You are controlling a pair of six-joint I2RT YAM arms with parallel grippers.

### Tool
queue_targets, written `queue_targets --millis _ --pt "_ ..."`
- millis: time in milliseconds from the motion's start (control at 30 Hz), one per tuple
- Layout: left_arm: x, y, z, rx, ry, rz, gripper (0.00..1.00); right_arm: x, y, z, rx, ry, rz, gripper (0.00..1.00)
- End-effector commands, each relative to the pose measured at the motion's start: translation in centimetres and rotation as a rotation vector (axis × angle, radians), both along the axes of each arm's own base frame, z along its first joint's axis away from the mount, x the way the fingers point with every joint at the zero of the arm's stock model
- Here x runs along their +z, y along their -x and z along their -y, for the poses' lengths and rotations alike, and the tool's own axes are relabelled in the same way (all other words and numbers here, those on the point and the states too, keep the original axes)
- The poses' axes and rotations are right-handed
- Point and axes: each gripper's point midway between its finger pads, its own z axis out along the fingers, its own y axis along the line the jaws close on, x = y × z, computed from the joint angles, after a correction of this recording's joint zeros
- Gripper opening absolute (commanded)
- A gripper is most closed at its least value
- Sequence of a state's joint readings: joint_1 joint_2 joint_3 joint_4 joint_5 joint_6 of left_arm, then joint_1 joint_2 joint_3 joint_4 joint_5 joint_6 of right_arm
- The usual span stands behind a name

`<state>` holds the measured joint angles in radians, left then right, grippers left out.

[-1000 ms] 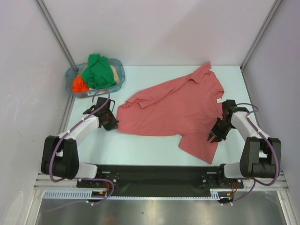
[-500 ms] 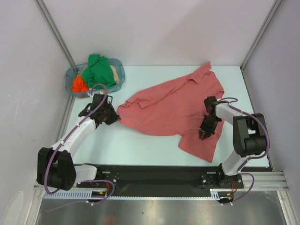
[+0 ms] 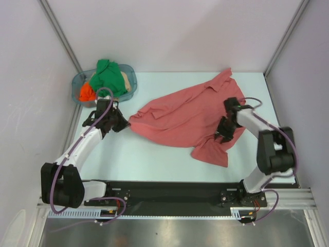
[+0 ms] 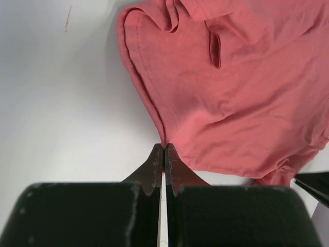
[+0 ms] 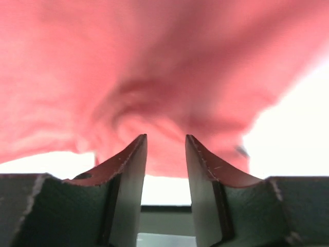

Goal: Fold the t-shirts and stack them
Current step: Flatten the tshirt out

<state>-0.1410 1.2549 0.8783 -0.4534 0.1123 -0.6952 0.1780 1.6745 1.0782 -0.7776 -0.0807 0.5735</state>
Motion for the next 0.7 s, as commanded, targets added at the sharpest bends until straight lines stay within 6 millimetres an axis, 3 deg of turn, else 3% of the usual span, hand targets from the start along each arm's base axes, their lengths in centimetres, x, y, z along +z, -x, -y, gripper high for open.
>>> queue_targets --millis 0,33,167,233,367,500,667 --pt "1.7 -1.2 0.6 -0.044 0.025 0.07 0.01 2.8 3.1 3.1 -0.087 -0.039 0.044 0.42" --pt "1.5 -1.1 0.7 -0.047 0.029 0.072 0.0 3.8 4.1 3.4 -0.095 -0.049 0.073 0.41" --pt "1.2 -1.0 0.9 -0.054 0.038 0.073 0.0 2.4 8.1 3.6 -0.134 -0.087 0.008 0.33" --pt "1.0 -1.0 1.0 -0.057 0.042 0.064 0.0 1.5 9.1 3.6 -0.137 -0.082 -0.018 0.32" --pt "1.0 -1.0 1.2 -0.062 0.052 0.061 0.0 0.4 9.6 4.3 -0.205 -0.072 -0.084 0.33" --pt "1.3 -1.0 1.2 -0.066 0.054 0.07 0.0 -1.2 11.5 4.6 -0.248 -0.04 -0.157 0.33" --pt "1.2 -1.0 1.2 -0.066 0.051 0.068 0.0 -2.4 11.5 4.8 -0.264 -0.013 -0.128 0.34"
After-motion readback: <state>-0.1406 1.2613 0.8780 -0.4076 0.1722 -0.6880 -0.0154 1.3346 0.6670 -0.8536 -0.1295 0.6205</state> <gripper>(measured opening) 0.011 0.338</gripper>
